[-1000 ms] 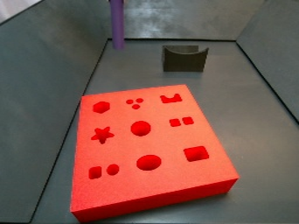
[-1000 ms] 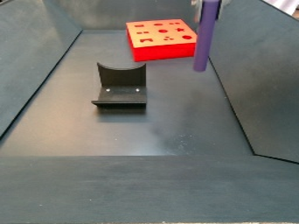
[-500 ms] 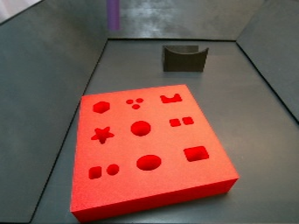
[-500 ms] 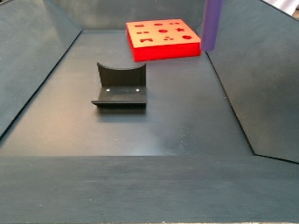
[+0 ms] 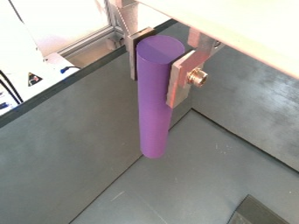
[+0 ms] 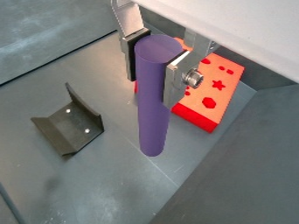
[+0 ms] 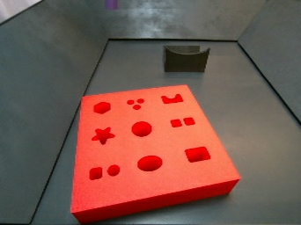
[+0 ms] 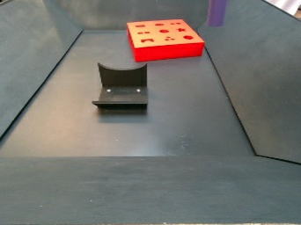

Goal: Pick up the round object. Move up. Move to above the board. Insert the round object.
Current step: Move to above the board.

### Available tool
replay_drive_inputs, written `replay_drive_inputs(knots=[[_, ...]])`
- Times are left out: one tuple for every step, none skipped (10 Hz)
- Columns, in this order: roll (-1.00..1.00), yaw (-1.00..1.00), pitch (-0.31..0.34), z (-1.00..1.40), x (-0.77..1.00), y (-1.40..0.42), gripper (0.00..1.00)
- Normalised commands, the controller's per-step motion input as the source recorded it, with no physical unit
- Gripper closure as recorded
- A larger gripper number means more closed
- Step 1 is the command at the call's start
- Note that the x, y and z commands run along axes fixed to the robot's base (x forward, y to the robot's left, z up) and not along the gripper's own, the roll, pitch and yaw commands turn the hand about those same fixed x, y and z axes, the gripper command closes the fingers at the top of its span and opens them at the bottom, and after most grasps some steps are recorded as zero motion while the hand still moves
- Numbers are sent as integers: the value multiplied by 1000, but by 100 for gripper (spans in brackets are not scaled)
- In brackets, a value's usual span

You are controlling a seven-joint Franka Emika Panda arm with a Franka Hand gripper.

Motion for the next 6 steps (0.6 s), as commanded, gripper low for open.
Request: replay_drive_inputs(knots=[[162, -77, -114, 127, 336, -1000, 100], [117, -24, -60, 126, 351, -1000, 100], [38, -12, -27, 124, 366, -1000, 100], [8, -5, -2, 123, 371, -1000, 100], [9, 1, 25, 124, 378, -1000, 100], [3, 4, 46, 127, 391, -1000, 100]])
